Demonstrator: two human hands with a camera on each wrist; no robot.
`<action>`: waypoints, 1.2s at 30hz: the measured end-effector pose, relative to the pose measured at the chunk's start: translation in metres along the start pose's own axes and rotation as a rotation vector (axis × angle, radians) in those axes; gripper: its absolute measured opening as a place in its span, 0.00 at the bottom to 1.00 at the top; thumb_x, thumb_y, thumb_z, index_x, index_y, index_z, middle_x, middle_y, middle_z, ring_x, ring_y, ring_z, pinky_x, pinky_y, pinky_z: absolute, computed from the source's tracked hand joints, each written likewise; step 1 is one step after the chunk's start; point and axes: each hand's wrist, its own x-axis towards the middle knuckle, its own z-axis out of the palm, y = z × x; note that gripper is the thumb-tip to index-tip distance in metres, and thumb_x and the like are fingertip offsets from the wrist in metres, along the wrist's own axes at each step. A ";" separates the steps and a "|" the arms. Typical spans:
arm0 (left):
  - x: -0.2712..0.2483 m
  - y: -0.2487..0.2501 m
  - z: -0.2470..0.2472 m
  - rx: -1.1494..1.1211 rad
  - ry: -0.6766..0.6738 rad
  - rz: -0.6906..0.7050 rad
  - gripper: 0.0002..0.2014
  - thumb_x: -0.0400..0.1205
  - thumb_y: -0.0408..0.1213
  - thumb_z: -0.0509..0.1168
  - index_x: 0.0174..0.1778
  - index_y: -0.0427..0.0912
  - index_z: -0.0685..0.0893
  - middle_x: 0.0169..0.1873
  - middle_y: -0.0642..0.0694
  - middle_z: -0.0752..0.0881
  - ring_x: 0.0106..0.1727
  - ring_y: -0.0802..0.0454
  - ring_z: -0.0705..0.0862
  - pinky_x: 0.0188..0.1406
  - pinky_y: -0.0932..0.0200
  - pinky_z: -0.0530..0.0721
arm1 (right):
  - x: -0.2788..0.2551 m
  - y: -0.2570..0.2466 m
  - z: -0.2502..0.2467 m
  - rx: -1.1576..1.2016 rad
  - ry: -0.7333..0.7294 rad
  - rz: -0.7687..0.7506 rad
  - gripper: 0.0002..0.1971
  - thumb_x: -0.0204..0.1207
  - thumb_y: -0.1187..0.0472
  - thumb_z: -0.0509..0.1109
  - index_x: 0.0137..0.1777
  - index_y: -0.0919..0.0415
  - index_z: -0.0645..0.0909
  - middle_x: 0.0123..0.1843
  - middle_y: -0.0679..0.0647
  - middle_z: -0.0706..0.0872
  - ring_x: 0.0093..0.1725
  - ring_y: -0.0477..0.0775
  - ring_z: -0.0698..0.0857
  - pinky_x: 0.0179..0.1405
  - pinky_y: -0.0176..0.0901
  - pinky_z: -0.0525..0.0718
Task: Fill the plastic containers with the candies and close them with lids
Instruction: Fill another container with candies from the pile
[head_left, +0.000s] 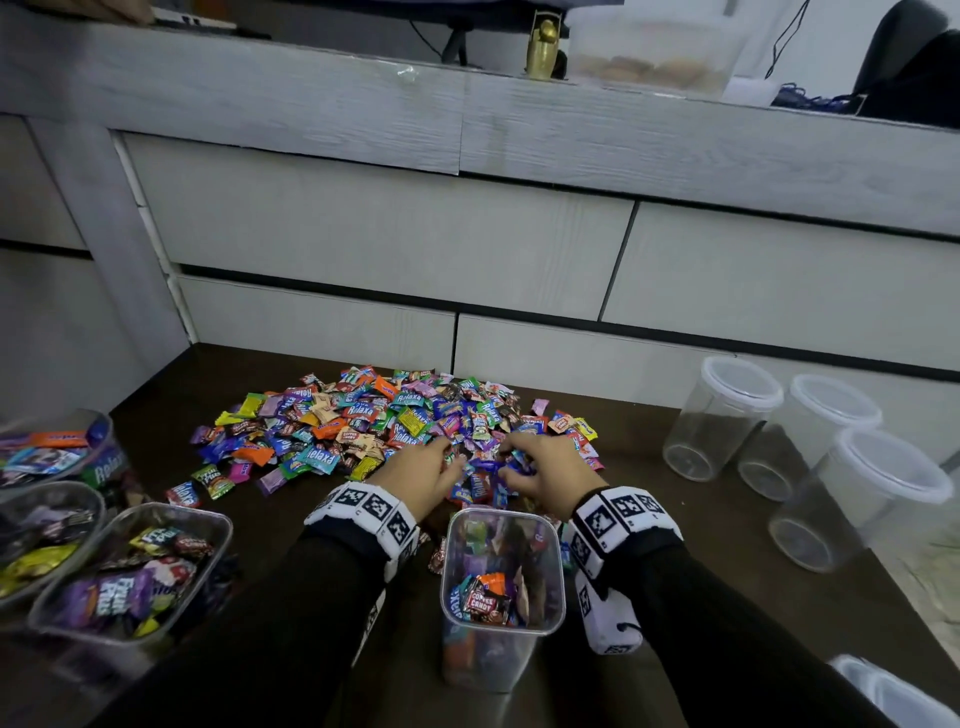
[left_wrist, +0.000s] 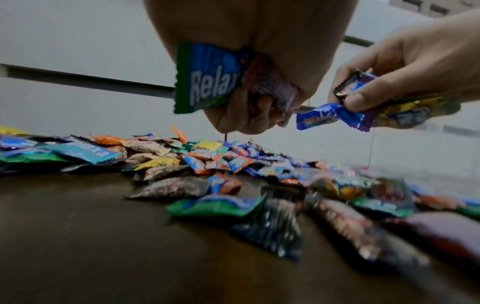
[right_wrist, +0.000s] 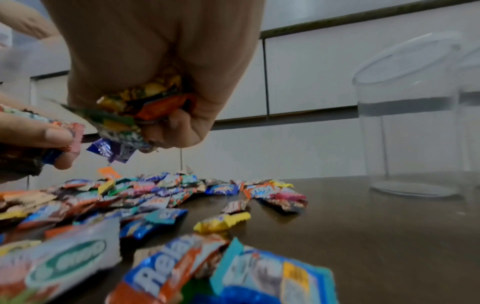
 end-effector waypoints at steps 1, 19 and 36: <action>-0.002 0.002 -0.004 -0.018 0.023 -0.025 0.23 0.89 0.49 0.53 0.75 0.38 0.72 0.29 0.51 0.77 0.33 0.51 0.78 0.34 0.56 0.73 | -0.003 0.000 -0.005 0.019 0.027 0.010 0.12 0.78 0.57 0.70 0.60 0.56 0.81 0.43 0.52 0.84 0.35 0.42 0.77 0.31 0.25 0.69; -0.068 0.086 -0.077 -0.542 0.397 0.273 0.14 0.88 0.48 0.57 0.54 0.43 0.81 0.20 0.54 0.70 0.19 0.60 0.70 0.21 0.68 0.68 | -0.054 -0.021 -0.060 0.144 0.337 0.028 0.05 0.77 0.56 0.72 0.49 0.54 0.82 0.41 0.52 0.85 0.39 0.47 0.80 0.33 0.26 0.71; -0.094 0.094 -0.039 -0.668 0.217 0.272 0.23 0.86 0.54 0.58 0.70 0.42 0.80 0.33 0.35 0.85 0.34 0.44 0.84 0.38 0.47 0.84 | -0.066 -0.029 -0.057 0.185 0.372 -0.018 0.04 0.77 0.57 0.72 0.49 0.54 0.82 0.45 0.48 0.86 0.43 0.43 0.83 0.37 0.19 0.74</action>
